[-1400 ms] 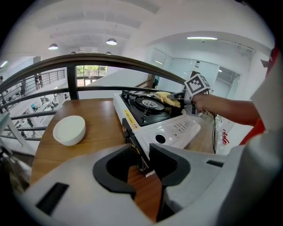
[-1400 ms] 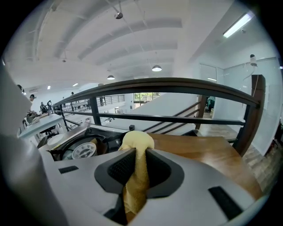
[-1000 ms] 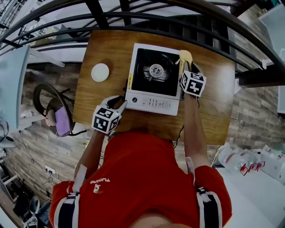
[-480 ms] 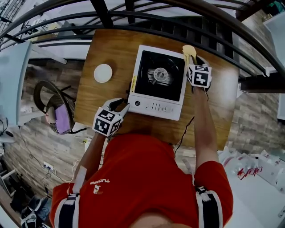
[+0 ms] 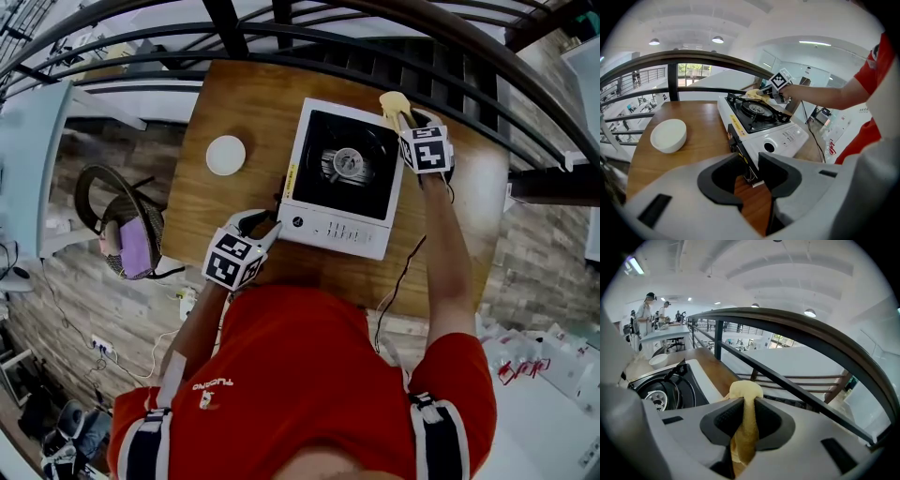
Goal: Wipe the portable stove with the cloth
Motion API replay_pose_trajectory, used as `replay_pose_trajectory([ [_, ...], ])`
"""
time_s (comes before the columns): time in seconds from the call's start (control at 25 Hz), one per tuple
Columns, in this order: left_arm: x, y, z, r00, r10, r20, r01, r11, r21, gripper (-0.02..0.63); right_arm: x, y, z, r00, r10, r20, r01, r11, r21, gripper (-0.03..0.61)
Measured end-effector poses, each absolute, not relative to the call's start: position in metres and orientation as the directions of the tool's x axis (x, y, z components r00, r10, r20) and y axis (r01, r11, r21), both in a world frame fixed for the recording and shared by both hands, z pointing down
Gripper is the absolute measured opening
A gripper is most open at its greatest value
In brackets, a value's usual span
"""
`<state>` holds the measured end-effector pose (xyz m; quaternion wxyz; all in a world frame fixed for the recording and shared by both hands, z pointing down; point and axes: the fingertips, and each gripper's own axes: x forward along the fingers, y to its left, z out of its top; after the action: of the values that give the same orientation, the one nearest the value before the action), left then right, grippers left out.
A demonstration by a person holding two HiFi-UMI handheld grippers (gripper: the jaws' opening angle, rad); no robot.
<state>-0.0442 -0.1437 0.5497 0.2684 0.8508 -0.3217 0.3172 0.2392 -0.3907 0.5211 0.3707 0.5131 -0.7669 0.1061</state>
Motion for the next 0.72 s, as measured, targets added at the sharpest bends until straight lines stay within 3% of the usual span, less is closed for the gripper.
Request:
replay_pose_trajectory([
  [0.72,-0.044,-0.145,0.546,0.599,-0.363,0.714,-0.710,-0.652,0.265,0.126,0.113,-0.415,0.511,-0.386,-0.619,0.684,-0.740,0.651,0.171,0.084],
])
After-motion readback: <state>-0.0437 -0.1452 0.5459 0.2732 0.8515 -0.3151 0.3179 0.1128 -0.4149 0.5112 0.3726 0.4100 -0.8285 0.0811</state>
